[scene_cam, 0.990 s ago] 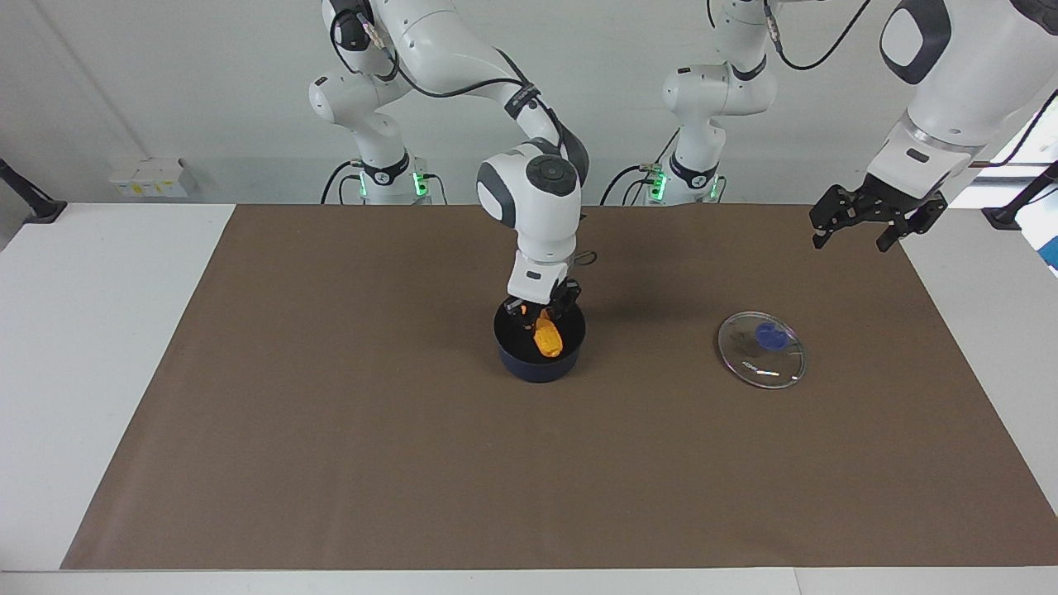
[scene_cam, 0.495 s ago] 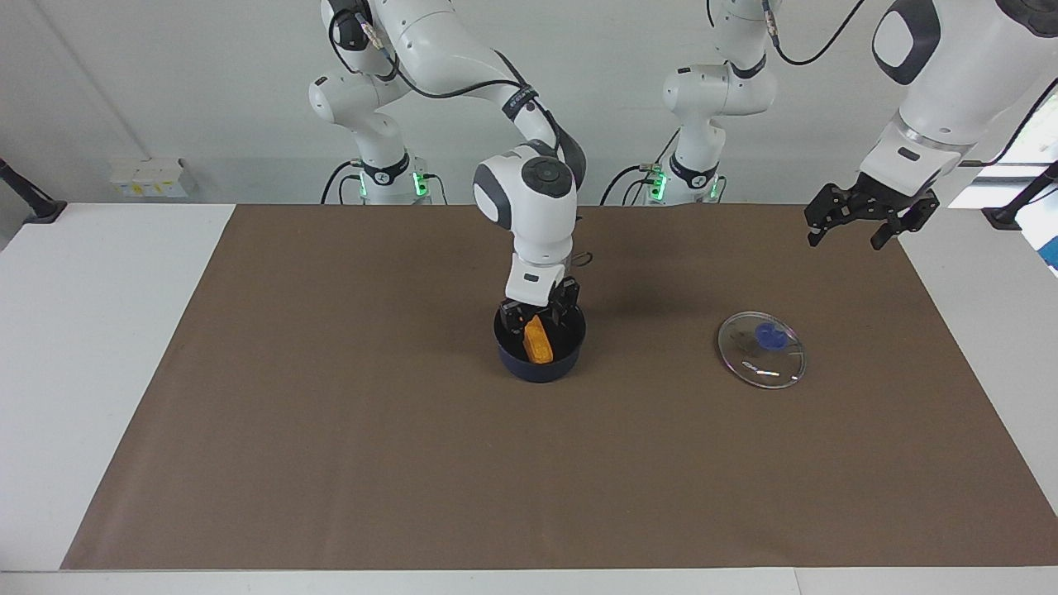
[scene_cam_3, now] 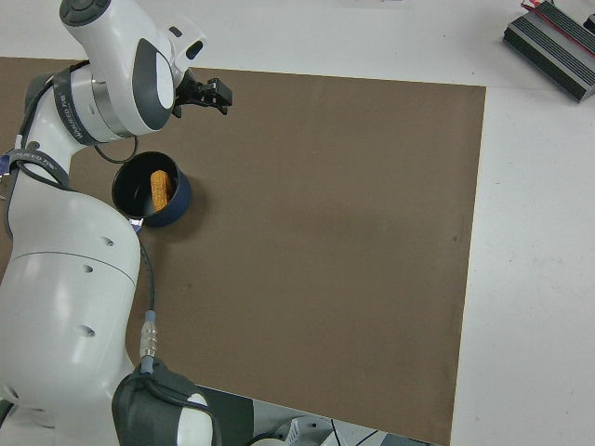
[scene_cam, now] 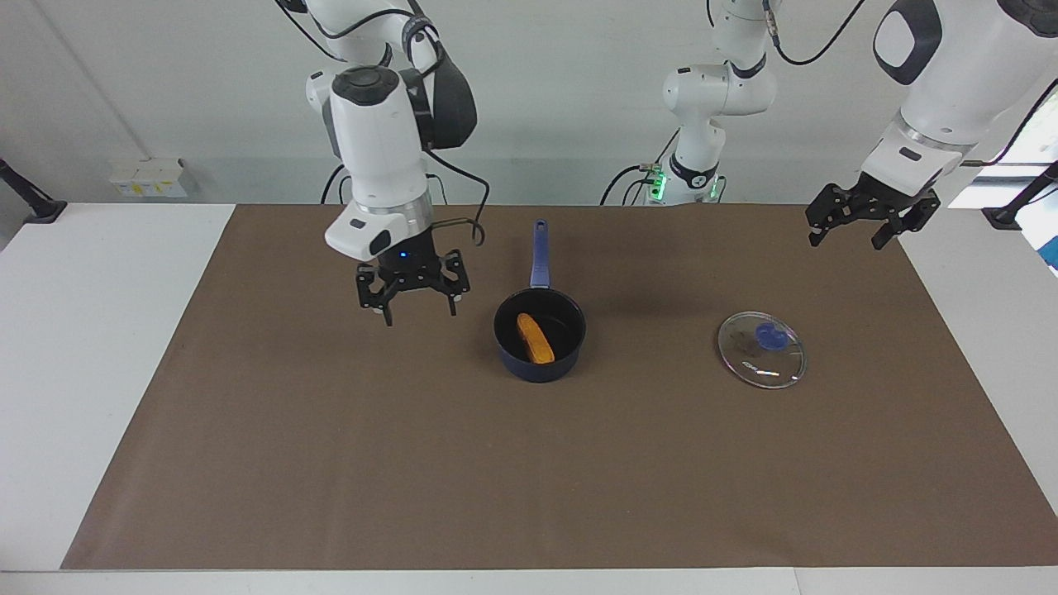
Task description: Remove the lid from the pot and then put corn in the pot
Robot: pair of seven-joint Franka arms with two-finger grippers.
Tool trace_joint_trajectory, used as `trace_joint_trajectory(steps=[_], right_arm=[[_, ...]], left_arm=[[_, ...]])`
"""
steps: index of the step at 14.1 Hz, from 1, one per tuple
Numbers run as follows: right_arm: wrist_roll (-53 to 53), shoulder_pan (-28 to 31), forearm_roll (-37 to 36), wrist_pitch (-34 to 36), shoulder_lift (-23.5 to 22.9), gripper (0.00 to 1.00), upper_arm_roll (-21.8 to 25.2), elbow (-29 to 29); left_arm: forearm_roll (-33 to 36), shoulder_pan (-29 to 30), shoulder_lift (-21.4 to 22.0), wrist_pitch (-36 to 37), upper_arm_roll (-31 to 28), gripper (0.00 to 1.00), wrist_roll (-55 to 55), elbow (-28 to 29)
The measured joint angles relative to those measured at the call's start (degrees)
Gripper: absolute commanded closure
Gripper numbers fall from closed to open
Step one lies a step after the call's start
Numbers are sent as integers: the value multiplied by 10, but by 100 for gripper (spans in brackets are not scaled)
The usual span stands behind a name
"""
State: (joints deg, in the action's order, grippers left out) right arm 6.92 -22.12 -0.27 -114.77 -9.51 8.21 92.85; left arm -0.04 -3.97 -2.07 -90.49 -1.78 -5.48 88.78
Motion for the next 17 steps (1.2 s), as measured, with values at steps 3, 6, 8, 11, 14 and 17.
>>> trace_joint_trajectory(steps=[3,6,8,11,14,17], right_arm=[[0,46,0,56,28,0,0,-8],[-9,88,0,138,49,0,1,-29],[-36,110,0,185,64,0,1,-33],[-67,137,0,214,78,0,1,-33],[-73,158,0,242,82,0,1,-33],[-75,168,2,258,90,0,1,-33]], left_arm=[[0,0,0,0,0,0,0,0],[0,0,0,0,0,0,0,0],[0,0,0,0,0,0,0,0],[0,0,0,0,0,0,0,0],[0,0,0,0,0,0,0,0],[0,0,0,0,0,0,0,0]])
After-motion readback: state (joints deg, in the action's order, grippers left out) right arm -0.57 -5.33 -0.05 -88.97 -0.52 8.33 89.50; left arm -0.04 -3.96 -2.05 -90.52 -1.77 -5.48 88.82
